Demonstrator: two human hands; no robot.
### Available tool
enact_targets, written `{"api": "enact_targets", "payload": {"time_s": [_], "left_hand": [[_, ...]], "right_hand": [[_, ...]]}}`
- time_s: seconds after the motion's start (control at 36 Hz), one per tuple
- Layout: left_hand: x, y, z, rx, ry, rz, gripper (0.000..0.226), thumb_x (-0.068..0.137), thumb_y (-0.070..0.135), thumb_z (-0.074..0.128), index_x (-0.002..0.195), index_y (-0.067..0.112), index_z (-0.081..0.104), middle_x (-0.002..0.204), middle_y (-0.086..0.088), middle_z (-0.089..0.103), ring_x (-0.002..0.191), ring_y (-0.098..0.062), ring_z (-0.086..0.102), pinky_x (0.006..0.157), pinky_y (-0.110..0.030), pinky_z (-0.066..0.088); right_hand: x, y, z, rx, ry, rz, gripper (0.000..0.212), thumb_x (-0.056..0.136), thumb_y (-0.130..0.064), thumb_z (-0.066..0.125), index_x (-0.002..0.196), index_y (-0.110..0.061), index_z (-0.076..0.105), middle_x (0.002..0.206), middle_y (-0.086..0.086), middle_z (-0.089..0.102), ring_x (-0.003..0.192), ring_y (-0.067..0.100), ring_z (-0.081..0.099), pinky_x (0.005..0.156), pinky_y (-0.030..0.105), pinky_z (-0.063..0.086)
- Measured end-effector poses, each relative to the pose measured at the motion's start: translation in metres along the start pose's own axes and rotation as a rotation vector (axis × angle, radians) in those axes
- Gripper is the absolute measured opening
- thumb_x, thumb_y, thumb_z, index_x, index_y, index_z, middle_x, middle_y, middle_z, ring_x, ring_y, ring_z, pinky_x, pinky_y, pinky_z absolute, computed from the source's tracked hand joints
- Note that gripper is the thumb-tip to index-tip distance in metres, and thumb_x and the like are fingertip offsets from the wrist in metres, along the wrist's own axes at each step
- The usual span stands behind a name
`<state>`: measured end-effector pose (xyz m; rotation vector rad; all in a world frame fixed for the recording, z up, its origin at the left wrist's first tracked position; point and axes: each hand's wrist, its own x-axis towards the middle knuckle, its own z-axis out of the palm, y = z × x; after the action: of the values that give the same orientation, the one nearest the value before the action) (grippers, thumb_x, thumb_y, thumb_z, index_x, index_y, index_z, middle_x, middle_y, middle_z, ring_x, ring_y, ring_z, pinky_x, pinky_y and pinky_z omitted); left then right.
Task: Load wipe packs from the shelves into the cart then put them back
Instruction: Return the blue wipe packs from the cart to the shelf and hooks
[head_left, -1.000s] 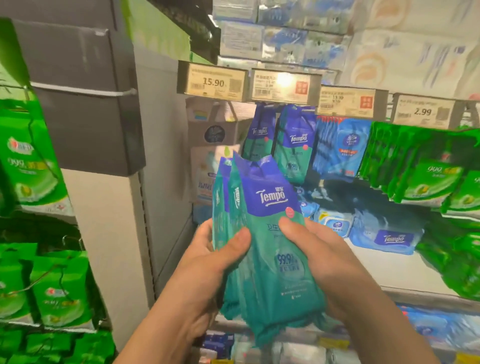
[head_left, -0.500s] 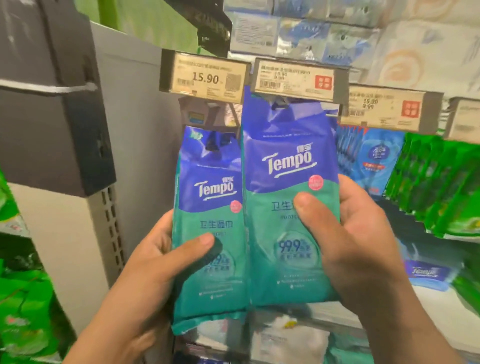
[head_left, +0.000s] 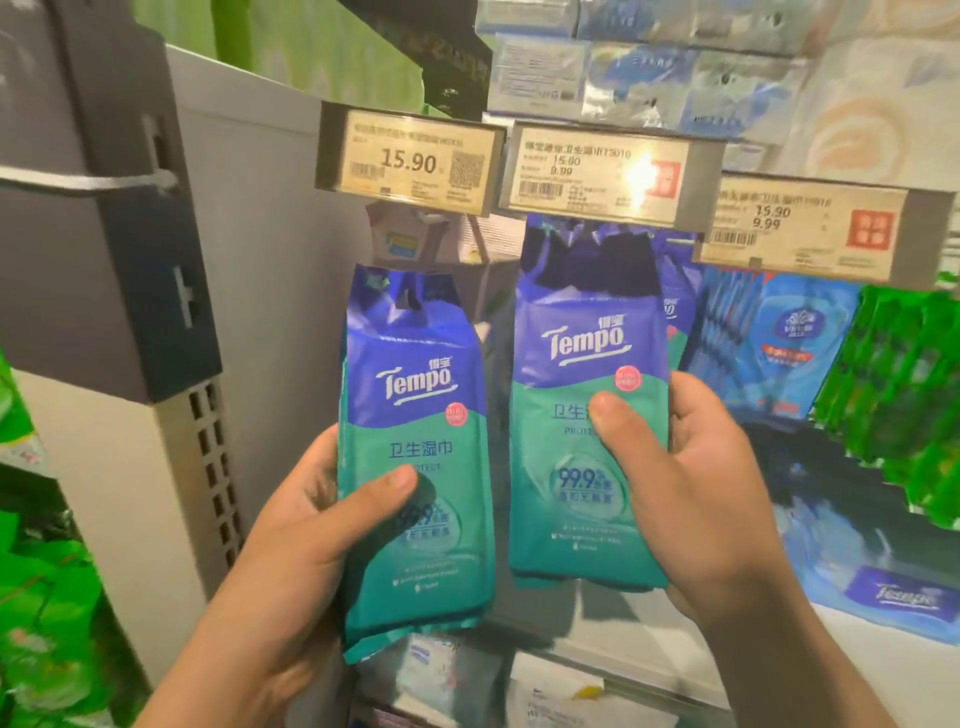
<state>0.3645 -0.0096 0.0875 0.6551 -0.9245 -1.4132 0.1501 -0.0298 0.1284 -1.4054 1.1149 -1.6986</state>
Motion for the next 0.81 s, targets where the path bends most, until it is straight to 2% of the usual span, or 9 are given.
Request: {"api": "enact_targets", "payload": {"time_s": [0.11, 0.22, 0.42, 0.47, 0.53, 0.58, 0.64, 0.72, 0.81], "left_hand": [[0.001, 0.001, 0.001, 0.003, 0.015, 0.013, 0.088, 0.041, 0.035, 0.101, 0.120, 0.017, 0.069, 0.119, -0.020, 0.073, 0.092, -0.034, 0.076, 0.072, -0.045, 0.063], [0.004, -0.001, 0.002, -0.015, 0.018, 0.010, 0.088, 0.039, 0.036, 0.101, 0.119, 0.017, 0.070, 0.118, -0.019, 0.073, 0.091, -0.033, 0.076, 0.072, -0.044, 0.063], [0.009, -0.007, -0.001, -0.036, -0.004, 0.013, 0.088, 0.040, 0.035, 0.102, 0.119, 0.015, 0.069, 0.118, -0.020, 0.073, 0.089, -0.031, 0.076, 0.070, -0.041, 0.063], [0.010, -0.008, 0.000, -0.030, -0.015, 0.017, 0.082, 0.045, 0.028, 0.100, 0.119, 0.015, 0.069, 0.118, -0.020, 0.073, 0.088, -0.030, 0.076, 0.068, -0.040, 0.063], [0.012, -0.009, 0.001, -0.046, -0.016, 0.018, 0.059, 0.061, 0.015, 0.088, 0.117, 0.014, 0.070, 0.115, -0.021, 0.074, 0.085, -0.030, 0.076, 0.066, -0.039, 0.063], [0.014, -0.009, 0.003, -0.043, -0.019, 0.017, 0.045, 0.071, 0.013, 0.077, 0.115, 0.014, 0.070, 0.114, -0.021, 0.074, 0.084, -0.029, 0.076, 0.066, -0.039, 0.063], [0.016, -0.010, 0.004, -0.036, -0.013, 0.020, 0.043, 0.073, 0.011, 0.073, 0.115, 0.015, 0.070, 0.114, -0.021, 0.074, 0.084, -0.029, 0.076, 0.068, -0.040, 0.063], [0.019, -0.011, 0.002, -0.017, -0.023, 0.031, 0.055, 0.066, 0.015, 0.084, 0.119, 0.015, 0.069, 0.117, -0.021, 0.073, 0.088, -0.030, 0.075, 0.072, -0.042, 0.063], [0.021, -0.011, 0.001, 0.021, -0.054, 0.039, 0.081, 0.049, 0.030, 0.099, 0.122, 0.016, 0.067, 0.120, -0.021, 0.072, 0.093, -0.032, 0.075, 0.075, -0.043, 0.063]], "right_hand": [[-0.002, 0.015, 0.004, -0.020, 0.001, 0.014, 0.034, 0.088, -0.012, 0.073, 0.119, -0.017, 0.060, 0.105, -0.006, 0.078, 0.096, 0.013, 0.075, 0.081, 0.035, 0.059], [0.002, 0.032, 0.005, -0.041, -0.059, 0.097, 0.039, 0.083, -0.010, 0.078, 0.117, -0.017, 0.062, 0.106, -0.005, 0.078, 0.099, 0.015, 0.074, 0.090, 0.045, 0.059], [0.033, 0.054, 0.008, -0.118, 0.086, 0.048, 0.029, 0.088, -0.025, 0.076, 0.114, -0.022, 0.064, 0.105, -0.008, 0.077, 0.097, 0.011, 0.073, 0.092, 0.048, 0.058], [0.045, 0.059, 0.010, -0.144, 0.121, 0.031, 0.033, 0.086, -0.031, 0.077, 0.115, -0.021, 0.064, 0.104, -0.009, 0.077, 0.097, 0.009, 0.073, 0.092, 0.044, 0.058], [0.056, 0.064, 0.013, -0.154, 0.152, 0.035, 0.031, 0.086, -0.036, 0.076, 0.111, -0.020, 0.066, 0.101, -0.010, 0.077, 0.095, 0.007, 0.072, 0.091, 0.039, 0.057], [0.068, 0.068, 0.016, -0.161, 0.176, 0.039, 0.020, 0.089, -0.032, 0.075, 0.102, -0.019, 0.069, 0.093, -0.010, 0.076, 0.087, 0.005, 0.070, 0.083, 0.030, 0.053], [0.080, 0.072, 0.019, -0.164, 0.210, 0.030, 0.016, 0.091, -0.029, 0.072, 0.100, -0.016, 0.070, 0.087, -0.008, 0.073, 0.081, 0.009, 0.065, 0.075, 0.025, 0.048], [0.099, 0.081, 0.026, -0.146, 0.239, 0.093, 0.019, 0.091, -0.028, 0.070, 0.099, -0.012, 0.066, 0.083, -0.003, 0.067, 0.076, 0.012, 0.059, 0.064, 0.017, 0.043], [0.112, 0.086, 0.030, -0.058, 0.225, 0.165, 0.020, 0.092, -0.028, 0.070, 0.097, -0.018, 0.053, 0.094, 0.000, 0.069, 0.093, 0.017, 0.067, 0.078, 0.023, 0.044]]}}
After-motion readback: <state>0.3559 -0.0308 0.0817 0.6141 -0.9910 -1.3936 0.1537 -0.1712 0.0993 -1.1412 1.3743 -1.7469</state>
